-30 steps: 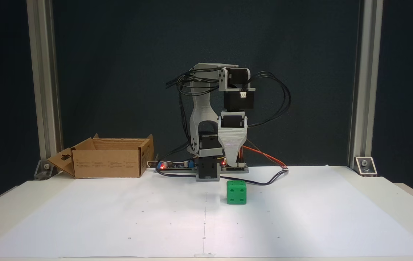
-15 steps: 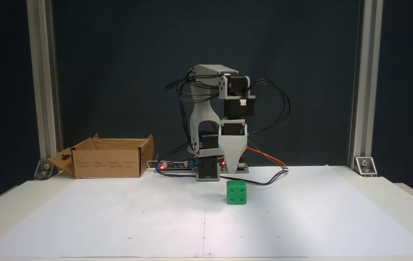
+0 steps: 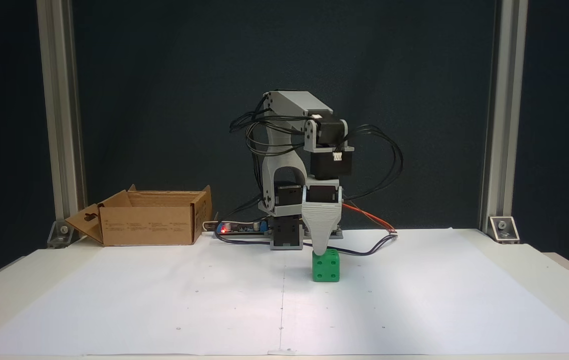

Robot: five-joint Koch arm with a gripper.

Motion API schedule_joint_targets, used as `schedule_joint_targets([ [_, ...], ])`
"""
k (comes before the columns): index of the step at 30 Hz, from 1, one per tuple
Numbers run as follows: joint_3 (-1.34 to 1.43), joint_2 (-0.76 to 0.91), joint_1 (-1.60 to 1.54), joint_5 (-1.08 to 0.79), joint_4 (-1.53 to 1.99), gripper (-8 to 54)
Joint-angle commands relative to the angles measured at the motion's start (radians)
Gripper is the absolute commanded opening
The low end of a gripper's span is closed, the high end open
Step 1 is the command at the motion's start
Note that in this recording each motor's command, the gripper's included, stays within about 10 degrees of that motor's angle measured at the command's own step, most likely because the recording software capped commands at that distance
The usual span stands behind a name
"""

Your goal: Grasp a green dice and put it in the bin.

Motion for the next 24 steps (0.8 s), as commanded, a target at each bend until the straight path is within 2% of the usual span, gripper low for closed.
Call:
schedule_joint_targets([
  [1, -0.011, -0.002, -0.017, 0.08, -0.003, 43.5],
  [24, 0.021, -0.117, -0.051, 0.097, -0.117, 43.4],
])
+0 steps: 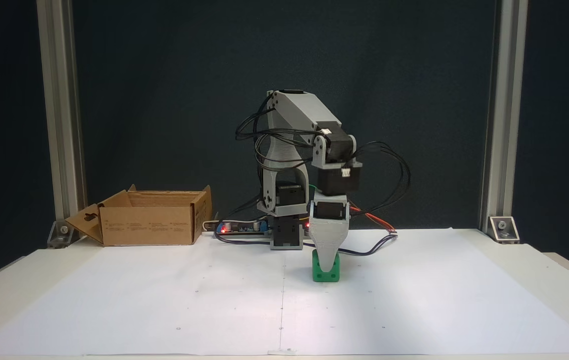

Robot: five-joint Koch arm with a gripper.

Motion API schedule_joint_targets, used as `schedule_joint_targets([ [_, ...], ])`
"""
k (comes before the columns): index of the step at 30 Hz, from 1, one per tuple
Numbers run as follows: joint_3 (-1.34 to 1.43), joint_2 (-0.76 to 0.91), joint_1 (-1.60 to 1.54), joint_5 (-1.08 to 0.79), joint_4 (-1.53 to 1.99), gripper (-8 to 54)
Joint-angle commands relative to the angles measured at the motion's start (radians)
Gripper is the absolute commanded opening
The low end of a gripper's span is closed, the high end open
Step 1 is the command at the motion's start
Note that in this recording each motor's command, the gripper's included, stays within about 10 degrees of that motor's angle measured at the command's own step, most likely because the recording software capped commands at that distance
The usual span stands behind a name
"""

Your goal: Grasp a green dice and put it in the bin.

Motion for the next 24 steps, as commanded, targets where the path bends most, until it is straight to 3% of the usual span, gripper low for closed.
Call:
schedule_joint_targets([
  [1, -0.009, -0.002, 0.0, 0.064, -0.015, 43.4],
  [24, 0.02, -0.023, 0.012, 0.061, -0.055, 43.3],
])
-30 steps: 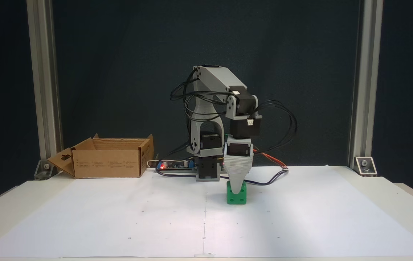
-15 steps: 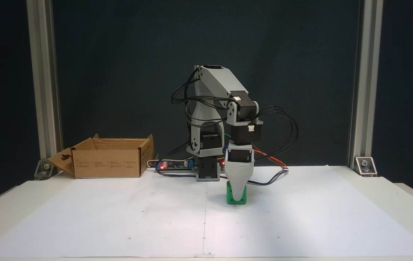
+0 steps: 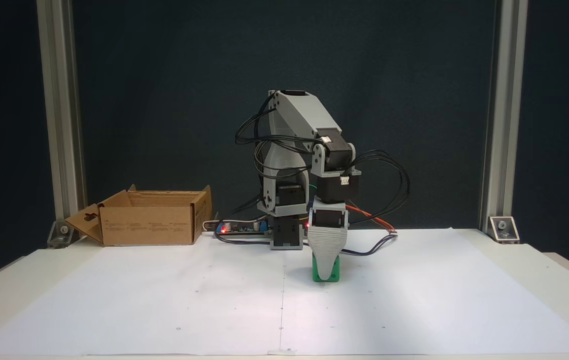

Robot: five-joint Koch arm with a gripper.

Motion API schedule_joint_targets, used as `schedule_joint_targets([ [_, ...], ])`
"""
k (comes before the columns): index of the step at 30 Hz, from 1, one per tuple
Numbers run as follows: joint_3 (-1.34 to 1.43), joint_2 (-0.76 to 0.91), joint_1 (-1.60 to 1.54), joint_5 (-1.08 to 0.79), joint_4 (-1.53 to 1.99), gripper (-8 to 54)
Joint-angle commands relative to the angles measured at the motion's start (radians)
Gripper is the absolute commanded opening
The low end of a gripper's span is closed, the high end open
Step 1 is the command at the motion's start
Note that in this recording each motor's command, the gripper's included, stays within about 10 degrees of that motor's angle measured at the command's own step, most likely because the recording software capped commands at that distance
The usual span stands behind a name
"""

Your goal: Grasp a green dice and put it in the bin.

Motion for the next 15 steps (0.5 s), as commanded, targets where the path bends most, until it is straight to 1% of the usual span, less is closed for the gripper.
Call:
schedule_joint_targets([
  [1, -0.018, 0.006, 0.003, 0.061, 0.002, 43.3],
  [15, -0.018, 0.008, 0.025, 0.061, -0.012, 42.2],
])
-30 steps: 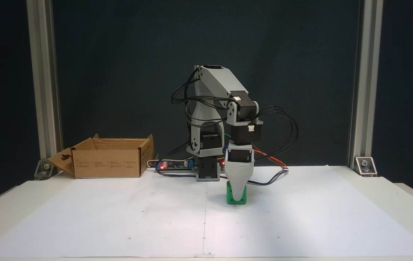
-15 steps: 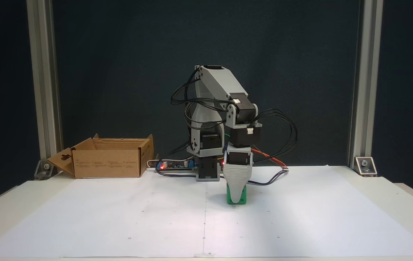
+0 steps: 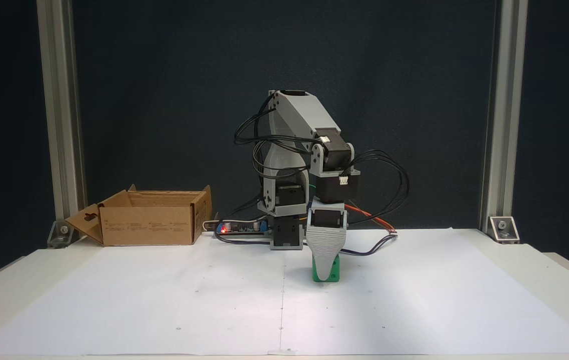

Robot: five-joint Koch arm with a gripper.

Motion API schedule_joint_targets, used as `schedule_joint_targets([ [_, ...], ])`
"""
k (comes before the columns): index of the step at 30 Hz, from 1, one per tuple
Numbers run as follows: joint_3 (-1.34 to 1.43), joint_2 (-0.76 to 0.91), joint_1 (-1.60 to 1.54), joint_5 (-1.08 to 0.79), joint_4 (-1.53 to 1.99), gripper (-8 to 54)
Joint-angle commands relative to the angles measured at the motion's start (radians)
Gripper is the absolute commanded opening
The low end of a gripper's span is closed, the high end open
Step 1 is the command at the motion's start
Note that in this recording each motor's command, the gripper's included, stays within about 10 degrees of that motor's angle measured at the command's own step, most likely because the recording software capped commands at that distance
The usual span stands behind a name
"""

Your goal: Grasp a green dice and put it in the bin.

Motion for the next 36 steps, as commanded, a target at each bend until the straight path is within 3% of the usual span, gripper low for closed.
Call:
schedule_joint_targets([
  [1, -0.018, 0.006, 0.014, 0.061, -0.008, 42.2],
  [9, -0.018, 0.006, 0.017, 0.06, -0.009, 39.2],
  [14, -0.017, 0.006, 0.015, 0.06, -0.009, 29.9],
  [20, -0.017, 0.009, 0.015, 0.061, -0.02, 11.5],
  [26, -0.017, 0.06, 0.018, 0.061, -0.012, 11.5],
  [36, -0.201, 0.497, 0.156, 0.046, 0.305, 11.5],
])
